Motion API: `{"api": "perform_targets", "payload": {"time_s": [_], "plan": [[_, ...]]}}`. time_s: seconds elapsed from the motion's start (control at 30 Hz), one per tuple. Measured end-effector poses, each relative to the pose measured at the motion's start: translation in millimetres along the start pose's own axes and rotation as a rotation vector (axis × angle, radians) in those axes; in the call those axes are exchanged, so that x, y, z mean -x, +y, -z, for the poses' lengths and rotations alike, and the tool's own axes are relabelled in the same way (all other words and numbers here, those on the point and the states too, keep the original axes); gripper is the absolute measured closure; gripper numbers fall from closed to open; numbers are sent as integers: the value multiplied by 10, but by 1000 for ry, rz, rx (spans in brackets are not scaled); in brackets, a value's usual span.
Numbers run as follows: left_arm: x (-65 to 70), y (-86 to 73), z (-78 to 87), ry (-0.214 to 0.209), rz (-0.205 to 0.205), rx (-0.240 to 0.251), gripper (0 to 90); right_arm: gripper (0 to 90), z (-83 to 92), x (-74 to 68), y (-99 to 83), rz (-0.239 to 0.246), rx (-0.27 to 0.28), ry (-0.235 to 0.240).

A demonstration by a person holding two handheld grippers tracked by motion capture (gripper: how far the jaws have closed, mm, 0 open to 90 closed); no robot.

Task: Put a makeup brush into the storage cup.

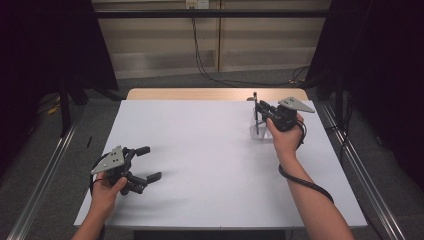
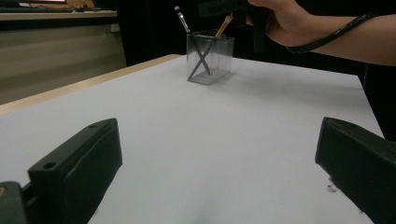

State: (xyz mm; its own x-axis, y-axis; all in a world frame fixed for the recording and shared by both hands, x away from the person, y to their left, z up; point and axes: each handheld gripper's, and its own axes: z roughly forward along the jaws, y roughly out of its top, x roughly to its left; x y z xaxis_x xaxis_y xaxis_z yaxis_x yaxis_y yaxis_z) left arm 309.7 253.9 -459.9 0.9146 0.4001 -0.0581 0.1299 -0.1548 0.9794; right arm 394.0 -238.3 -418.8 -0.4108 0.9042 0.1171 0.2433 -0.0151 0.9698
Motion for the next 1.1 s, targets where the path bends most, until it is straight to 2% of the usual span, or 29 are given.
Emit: {"api": "perform_targets", "payload": {"time_s": [0.13, 0.4, 0.77, 1.1], "plan": [[-1, -2, -2, -1, 1, -1, 5, 609, 8, -12, 15, -4, 6, -3], [-2, -2, -1, 0, 2, -1, 5, 429, -5, -59, 52, 3, 1, 31], [0, -2, 0, -1, 4, 1, 5, 174, -37, -142, 90, -8, -11, 109], [1, 5, 3, 0, 3, 6, 5, 92, -21, -207, 87, 7, -8, 152]]}}
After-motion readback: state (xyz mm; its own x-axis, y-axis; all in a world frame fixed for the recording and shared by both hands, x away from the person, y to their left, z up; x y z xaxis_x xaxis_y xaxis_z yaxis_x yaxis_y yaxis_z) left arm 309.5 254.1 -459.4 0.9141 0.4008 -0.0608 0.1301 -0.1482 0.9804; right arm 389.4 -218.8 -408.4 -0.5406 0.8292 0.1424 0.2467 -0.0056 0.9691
